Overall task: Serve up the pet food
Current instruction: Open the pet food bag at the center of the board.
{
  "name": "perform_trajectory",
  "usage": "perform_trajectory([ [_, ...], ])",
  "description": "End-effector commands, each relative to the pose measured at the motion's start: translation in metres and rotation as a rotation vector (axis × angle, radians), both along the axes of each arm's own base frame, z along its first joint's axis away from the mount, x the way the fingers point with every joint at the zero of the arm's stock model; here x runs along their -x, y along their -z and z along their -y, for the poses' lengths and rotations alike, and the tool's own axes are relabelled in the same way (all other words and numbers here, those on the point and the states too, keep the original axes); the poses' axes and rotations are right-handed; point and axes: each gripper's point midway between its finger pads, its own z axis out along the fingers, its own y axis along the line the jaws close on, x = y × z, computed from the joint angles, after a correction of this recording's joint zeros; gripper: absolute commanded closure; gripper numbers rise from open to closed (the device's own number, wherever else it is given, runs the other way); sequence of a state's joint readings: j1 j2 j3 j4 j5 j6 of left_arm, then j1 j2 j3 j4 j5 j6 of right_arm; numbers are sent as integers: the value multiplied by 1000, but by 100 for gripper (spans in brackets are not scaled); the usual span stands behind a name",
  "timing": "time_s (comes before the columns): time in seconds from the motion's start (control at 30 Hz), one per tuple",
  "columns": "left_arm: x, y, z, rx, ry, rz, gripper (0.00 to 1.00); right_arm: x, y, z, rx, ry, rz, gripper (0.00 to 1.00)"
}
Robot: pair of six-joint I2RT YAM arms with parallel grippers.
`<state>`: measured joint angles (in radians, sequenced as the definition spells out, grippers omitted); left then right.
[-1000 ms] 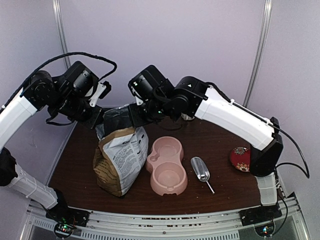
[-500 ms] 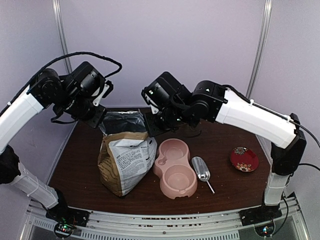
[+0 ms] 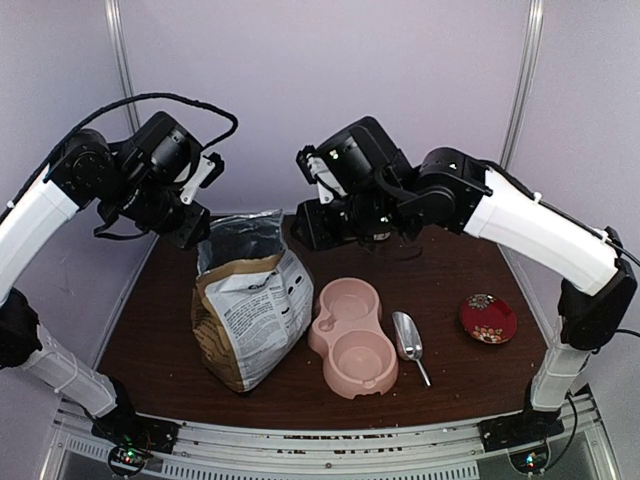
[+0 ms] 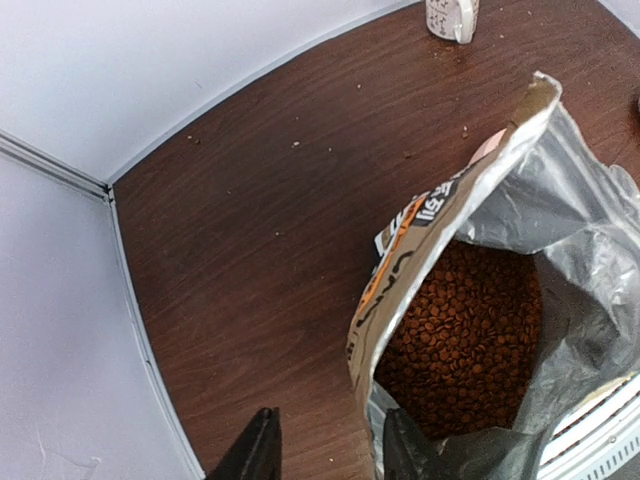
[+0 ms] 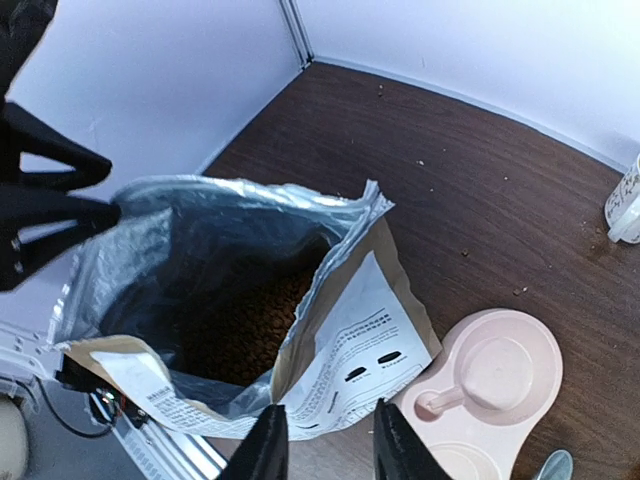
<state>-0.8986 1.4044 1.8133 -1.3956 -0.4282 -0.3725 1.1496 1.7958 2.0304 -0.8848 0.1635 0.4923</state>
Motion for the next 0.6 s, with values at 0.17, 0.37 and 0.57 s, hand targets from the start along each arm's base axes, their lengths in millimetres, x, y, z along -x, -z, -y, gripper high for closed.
perform_trajectory([
  [0.17,-1,-30,8,56,80,41,48,4,-68,16,-215,-4,112,60],
  [0.37,-10,-14,14,86,120,-29,42,4,-43,59,-201,95,135,59],
  [0.57,-12,1,23,125,166,-93,44,5,1,110,-173,190,104,56],
])
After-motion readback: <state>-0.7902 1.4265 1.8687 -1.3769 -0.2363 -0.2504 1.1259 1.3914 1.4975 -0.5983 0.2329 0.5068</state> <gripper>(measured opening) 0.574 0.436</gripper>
